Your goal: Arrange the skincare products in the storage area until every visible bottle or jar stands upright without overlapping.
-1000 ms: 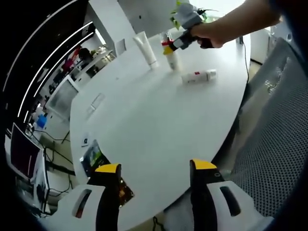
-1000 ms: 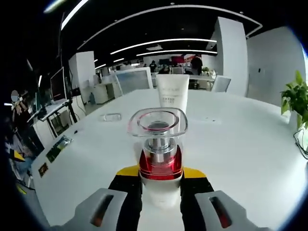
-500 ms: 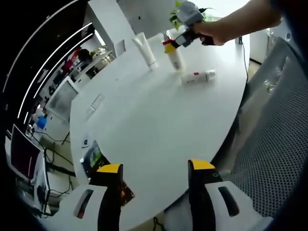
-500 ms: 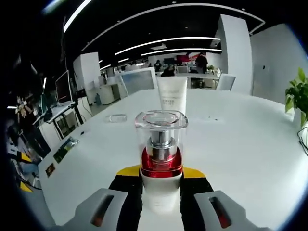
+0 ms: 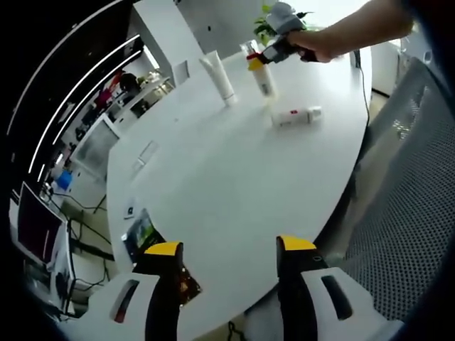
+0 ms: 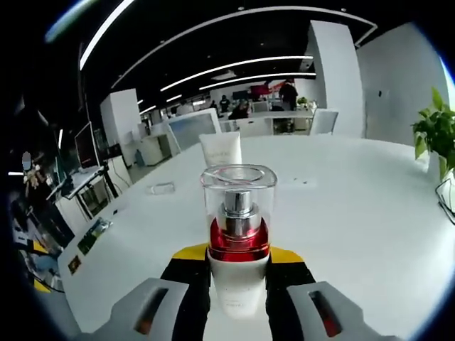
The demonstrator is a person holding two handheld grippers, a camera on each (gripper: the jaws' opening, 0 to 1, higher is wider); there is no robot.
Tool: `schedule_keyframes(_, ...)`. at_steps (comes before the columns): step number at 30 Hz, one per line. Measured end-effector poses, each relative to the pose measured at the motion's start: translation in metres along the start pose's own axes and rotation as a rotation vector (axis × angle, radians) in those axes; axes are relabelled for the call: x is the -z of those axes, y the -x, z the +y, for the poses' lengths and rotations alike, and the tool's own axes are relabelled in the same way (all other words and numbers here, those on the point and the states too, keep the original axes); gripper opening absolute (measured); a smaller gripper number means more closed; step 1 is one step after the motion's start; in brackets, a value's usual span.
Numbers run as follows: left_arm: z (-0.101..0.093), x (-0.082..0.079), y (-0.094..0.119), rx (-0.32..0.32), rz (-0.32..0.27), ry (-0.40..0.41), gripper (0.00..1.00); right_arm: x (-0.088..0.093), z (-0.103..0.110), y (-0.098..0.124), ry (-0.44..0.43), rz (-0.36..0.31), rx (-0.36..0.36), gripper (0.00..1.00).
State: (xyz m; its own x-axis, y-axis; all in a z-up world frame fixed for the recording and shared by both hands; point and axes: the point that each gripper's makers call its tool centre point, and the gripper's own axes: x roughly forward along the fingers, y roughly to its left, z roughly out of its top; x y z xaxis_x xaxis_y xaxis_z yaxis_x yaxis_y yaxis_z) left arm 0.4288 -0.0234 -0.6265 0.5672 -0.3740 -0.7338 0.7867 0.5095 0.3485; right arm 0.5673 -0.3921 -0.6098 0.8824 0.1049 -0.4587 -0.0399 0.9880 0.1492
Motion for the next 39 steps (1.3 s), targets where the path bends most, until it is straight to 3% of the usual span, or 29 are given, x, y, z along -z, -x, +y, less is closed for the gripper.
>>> schedule_keyframes(13,-0.002,0.002,-0.001,0.009,0.007,-0.003,0.5,-0.018,-0.02,-0.007,0.047,0.004,0.021,0.22)
schedule_keyframes(25,-0.003,0.002,-0.002,0.021,0.012,0.01,0.48,-0.01,-0.025,-0.009,0.032,0.018,0.025,0.22)
schedule_keyframes(39,-0.006,0.004,-0.003,0.033,0.021,0.008,0.45,-0.015,-0.036,-0.014,0.037,0.012,0.033,0.22)
